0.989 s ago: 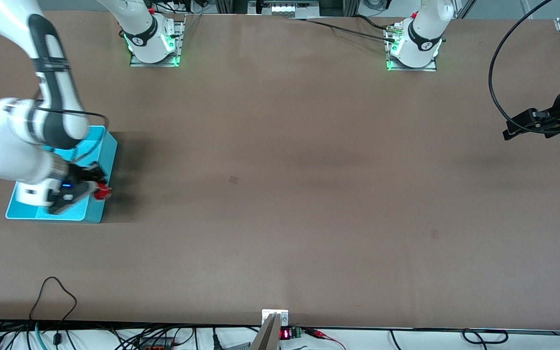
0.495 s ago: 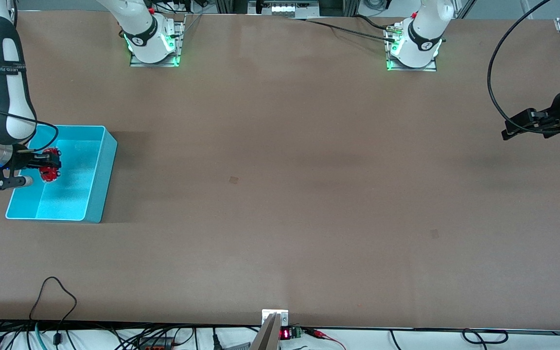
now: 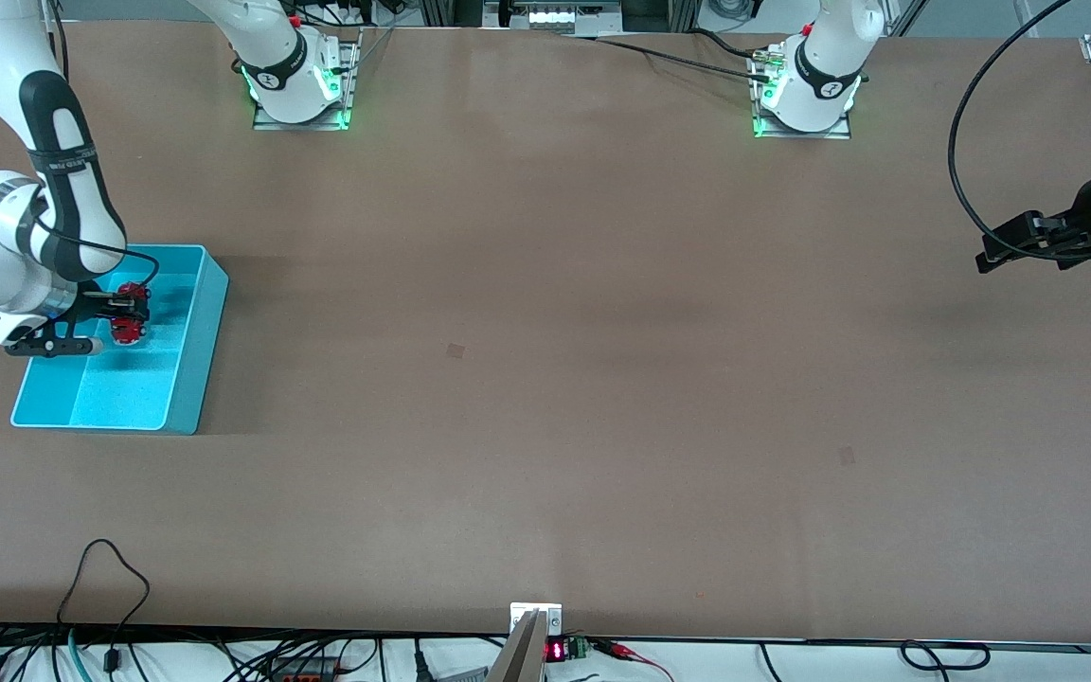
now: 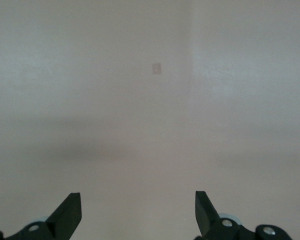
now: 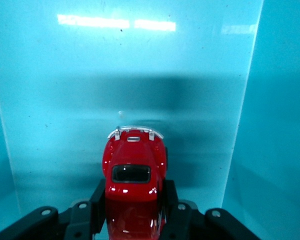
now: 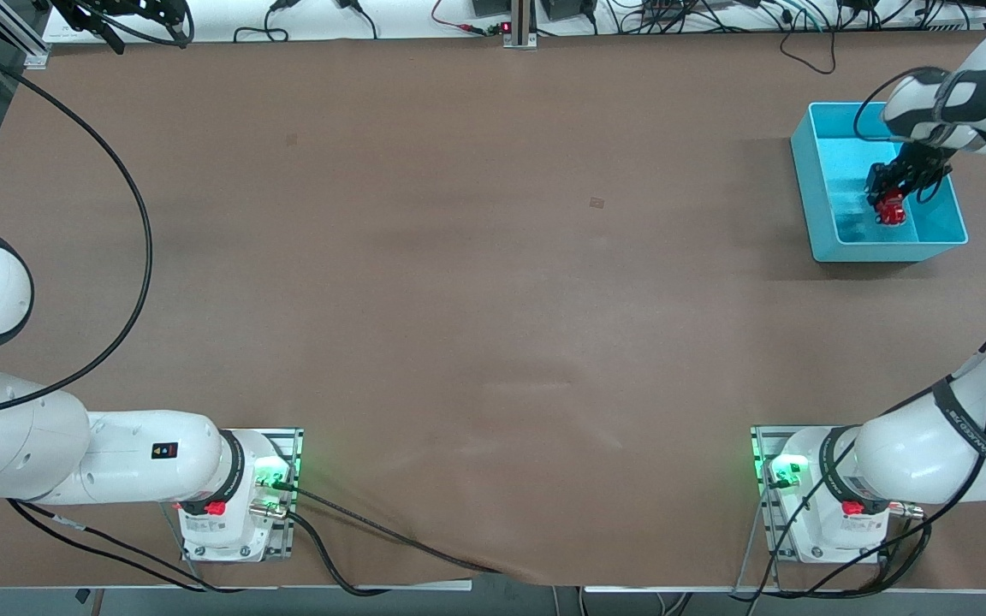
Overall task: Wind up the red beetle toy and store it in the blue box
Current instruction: 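Carry the car over the cyan box and lower it inside, then open the right gripper to release the car in the box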
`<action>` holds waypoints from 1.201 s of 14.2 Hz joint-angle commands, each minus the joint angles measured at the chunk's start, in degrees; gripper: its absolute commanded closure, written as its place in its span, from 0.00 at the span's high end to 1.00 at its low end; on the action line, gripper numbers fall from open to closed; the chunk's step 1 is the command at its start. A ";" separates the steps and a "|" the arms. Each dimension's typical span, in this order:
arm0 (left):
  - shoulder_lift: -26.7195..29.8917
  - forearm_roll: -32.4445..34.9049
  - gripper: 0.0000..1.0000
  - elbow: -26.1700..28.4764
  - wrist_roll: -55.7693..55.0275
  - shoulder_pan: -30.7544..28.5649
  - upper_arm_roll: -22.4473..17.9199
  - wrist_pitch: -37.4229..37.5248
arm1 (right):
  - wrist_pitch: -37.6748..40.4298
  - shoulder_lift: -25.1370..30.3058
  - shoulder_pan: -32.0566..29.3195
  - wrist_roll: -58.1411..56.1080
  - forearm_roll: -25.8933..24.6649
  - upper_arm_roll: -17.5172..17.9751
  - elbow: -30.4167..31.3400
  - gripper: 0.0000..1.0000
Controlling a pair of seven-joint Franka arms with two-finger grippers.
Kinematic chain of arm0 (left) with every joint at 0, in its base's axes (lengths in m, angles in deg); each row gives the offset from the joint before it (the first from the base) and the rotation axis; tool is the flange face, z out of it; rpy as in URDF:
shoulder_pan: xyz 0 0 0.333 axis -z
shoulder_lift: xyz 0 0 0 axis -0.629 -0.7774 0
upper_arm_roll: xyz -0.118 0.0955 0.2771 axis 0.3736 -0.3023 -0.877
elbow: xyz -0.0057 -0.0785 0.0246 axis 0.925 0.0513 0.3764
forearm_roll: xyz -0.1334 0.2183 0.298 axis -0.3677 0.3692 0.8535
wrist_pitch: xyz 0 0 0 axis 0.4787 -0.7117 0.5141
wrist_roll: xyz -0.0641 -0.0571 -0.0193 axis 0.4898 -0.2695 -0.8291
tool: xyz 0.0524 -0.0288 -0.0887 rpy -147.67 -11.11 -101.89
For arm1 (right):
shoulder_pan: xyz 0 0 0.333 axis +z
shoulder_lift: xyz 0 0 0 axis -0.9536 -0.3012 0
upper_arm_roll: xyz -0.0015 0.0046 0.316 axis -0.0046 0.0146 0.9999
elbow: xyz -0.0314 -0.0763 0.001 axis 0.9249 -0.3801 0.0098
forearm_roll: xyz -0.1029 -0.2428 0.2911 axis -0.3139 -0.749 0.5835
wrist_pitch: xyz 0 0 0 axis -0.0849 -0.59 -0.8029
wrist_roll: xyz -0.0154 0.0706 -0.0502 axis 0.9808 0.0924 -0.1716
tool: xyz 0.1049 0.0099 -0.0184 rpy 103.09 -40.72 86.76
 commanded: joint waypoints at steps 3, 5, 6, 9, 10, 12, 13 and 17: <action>0.76 -0.96 1.00 1.10 1.22 -0.23 0.13 -1.10 | -0.38 1.56 0.45 0.77 0.01 0.32 0.34 1.00; 0.76 -0.96 1.00 1.19 1.22 -0.23 0.13 -1.20 | 0.67 4.45 0.62 0.59 -0.51 1.37 -0.36 1.00; 0.76 -0.96 1.00 1.19 1.22 -0.23 0.13 -1.20 | 2.51 5.78 0.62 0.59 -1.12 2.07 -1.32 1.00; 0.85 -0.96 1.00 1.10 1.22 -0.05 0.22 -1.20 | 14.87 10.08 0.36 0.15 -4.46 4.79 -9.30 1.00; 0.85 -0.87 1.00 1.10 1.22 -0.05 0.22 -1.20 | 19.79 11.40 0.36 0.50 -4.99 6.28 -13.33 1.00; 1.11 -0.61 1.00 1.19 1.22 -0.05 0.22 -1.20 | 27.88 13.51 0.62 0.68 -5.08 7.78 -20.19 1.00; 1.11 -0.43 1.00 1.19 1.22 0.21 0.30 -1.20 | 31.06 14.22 0.54 0.85 -5.52 9.36 -23.01 1.00; 2.08 -0.08 1.00 2.24 1.13 -0.14 1.36 -1.20 | 45.56 17.82 0.53 15.05 -5.96 14.98 -31.64 1.00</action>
